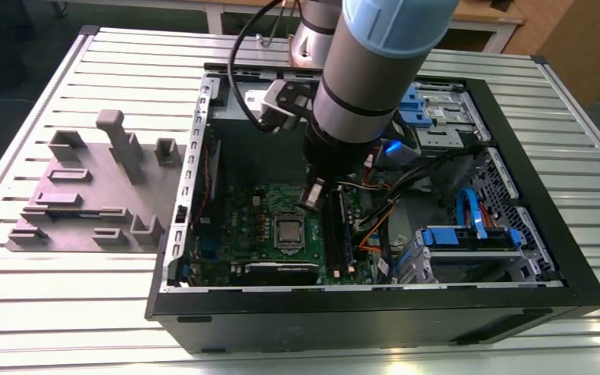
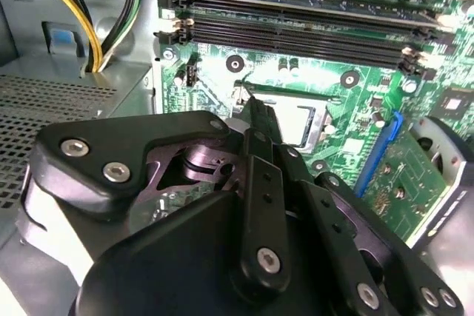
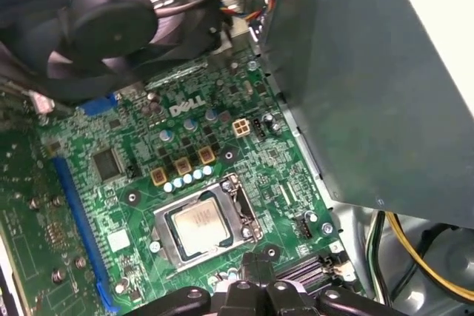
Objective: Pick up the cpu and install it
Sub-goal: 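Install the first cpu locking lever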
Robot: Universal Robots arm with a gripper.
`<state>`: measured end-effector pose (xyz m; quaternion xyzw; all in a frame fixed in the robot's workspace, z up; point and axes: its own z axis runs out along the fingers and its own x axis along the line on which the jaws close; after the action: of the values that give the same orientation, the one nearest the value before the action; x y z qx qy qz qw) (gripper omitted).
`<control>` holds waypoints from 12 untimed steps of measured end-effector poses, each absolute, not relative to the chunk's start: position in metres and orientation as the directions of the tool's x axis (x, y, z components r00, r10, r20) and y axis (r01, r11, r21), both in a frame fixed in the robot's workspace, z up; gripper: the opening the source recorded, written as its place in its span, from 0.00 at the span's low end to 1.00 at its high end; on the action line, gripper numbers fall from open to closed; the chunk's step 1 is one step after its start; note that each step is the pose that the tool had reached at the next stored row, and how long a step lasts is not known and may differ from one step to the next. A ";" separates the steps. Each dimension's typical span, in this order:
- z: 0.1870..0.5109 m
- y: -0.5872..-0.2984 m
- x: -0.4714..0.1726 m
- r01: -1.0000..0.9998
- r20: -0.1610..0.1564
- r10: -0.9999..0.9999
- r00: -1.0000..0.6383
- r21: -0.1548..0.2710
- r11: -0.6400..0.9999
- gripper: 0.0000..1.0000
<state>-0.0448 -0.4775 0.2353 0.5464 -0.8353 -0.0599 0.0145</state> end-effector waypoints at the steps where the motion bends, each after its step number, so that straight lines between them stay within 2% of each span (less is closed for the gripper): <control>1: 0.235 -0.478 -0.045 -0.914 -0.042 -0.918 -0.395 0.114 0.388 0.11; 12: 0.235 -0.478 -0.045 -0.919 -0.042 -0.922 -0.385 0.113 0.378 0.11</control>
<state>-0.0448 -0.4778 0.2349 0.5544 -0.8300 -0.0590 0.0139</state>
